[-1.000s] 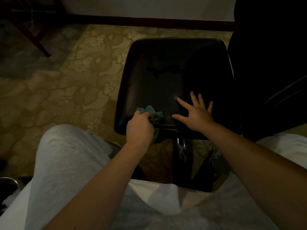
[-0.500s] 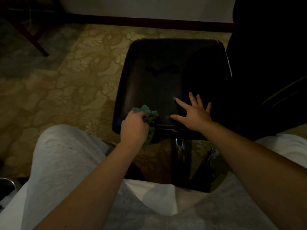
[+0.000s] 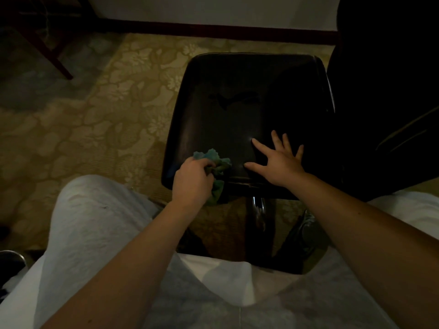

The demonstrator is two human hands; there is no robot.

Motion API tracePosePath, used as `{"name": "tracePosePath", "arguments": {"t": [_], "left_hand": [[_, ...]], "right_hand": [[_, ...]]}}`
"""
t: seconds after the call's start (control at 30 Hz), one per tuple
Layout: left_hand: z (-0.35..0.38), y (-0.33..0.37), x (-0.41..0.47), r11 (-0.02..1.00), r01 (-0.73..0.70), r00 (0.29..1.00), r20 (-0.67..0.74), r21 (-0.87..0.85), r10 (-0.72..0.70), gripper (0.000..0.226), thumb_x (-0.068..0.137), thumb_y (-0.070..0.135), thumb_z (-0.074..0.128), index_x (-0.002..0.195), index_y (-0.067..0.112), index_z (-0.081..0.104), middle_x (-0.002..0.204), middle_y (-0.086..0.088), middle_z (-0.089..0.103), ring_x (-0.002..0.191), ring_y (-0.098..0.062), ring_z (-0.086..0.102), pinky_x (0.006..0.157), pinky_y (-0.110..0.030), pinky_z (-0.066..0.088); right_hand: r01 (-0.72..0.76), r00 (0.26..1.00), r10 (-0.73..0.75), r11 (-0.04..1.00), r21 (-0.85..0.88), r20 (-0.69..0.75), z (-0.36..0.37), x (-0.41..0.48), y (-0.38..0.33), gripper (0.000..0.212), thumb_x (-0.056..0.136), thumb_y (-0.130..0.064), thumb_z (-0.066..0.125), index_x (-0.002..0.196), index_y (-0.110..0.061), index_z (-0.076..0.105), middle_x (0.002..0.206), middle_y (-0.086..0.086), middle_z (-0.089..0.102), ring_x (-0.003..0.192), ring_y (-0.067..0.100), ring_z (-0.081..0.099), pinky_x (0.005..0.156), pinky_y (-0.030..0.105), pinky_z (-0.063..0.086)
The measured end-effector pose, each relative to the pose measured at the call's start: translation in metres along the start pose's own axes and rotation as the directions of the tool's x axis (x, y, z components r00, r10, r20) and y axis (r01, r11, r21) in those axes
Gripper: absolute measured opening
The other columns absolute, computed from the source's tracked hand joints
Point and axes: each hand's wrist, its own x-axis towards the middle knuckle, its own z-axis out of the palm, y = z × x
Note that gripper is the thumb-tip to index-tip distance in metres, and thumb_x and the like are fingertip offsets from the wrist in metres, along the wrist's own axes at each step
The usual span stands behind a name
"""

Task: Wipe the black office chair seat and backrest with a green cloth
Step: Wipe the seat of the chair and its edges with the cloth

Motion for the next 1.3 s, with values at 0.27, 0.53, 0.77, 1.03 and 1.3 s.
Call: {"name": "tracePosePath", "arguments": {"t": [0.27,0.53,0.77,1.03,1.3], "left_hand": [[0.016,0.022,0.002,0.999,0.039,0.998,-0.047,0.0,-0.039,0.03,0.094,0.02,0.061,0.123,0.023,0.066,0.126,-0.003,0.056,0.11,-0.021,0.059,0.094,-0.033,0.047],[0.005,0.006,0.005,1.0,-0.024,1.0,-0.014,0.019,0.024,0.031,0.094,0.022,0.063,0.125,0.026,0.066,0.13,-0.003,0.054,0.121,-0.02,0.052,0.1,-0.034,0.043],[0.005,0.008,0.007,0.998,0.051,0.997,-0.052,0.023,-0.049,0.032,0.094,0.021,0.063,0.126,0.024,0.064,0.133,-0.002,0.053,0.117,-0.019,0.056,0.097,-0.032,0.046],[0.013,0.029,0.007,1.0,0.024,0.999,-0.022,-0.006,-0.024,0.033,0.094,0.021,0.063,0.127,0.023,0.063,0.131,-0.003,0.054,0.114,-0.017,0.056,0.096,-0.03,0.046],[0.0,0.005,0.01,1.0,0.023,1.0,0.015,0.013,-0.023,0.034,0.094,0.021,0.063,0.128,0.024,0.064,0.132,-0.004,0.053,0.12,-0.021,0.053,0.1,-0.034,0.044]], "right_hand": [[-0.036,0.999,0.036,0.999,-0.031,-0.015,0.002,0.002,-0.007,0.078,0.084,-0.08,0.04,0.151,-0.053,0.01,0.164,0.0,-0.013,0.15,0.027,-0.017,0.116,0.062,-0.007],[-0.028,1.0,0.028,1.0,0.004,-0.014,0.002,0.001,-0.005,0.078,0.083,-0.08,0.041,0.15,-0.054,0.011,0.164,-0.001,-0.013,0.15,0.026,-0.017,0.116,0.061,-0.009],[-0.07,0.997,0.07,0.998,-0.002,-0.021,0.006,0.002,-0.016,0.078,0.084,-0.081,0.039,0.151,-0.053,0.009,0.164,0.0,-0.013,0.149,0.027,-0.017,0.116,0.063,-0.008],[-0.09,0.995,0.089,0.995,-0.042,-0.041,0.008,0.002,-0.018,0.074,0.087,-0.075,0.04,0.151,-0.053,0.008,0.164,-0.001,-0.014,0.15,0.026,-0.016,0.117,0.061,-0.006],[-0.075,0.997,0.075,0.997,0.0,-0.006,0.006,0.002,-0.017,0.078,0.084,-0.079,0.041,0.15,-0.054,0.008,0.164,-0.001,-0.014,0.149,0.027,-0.017,0.116,0.062,-0.007]]}}
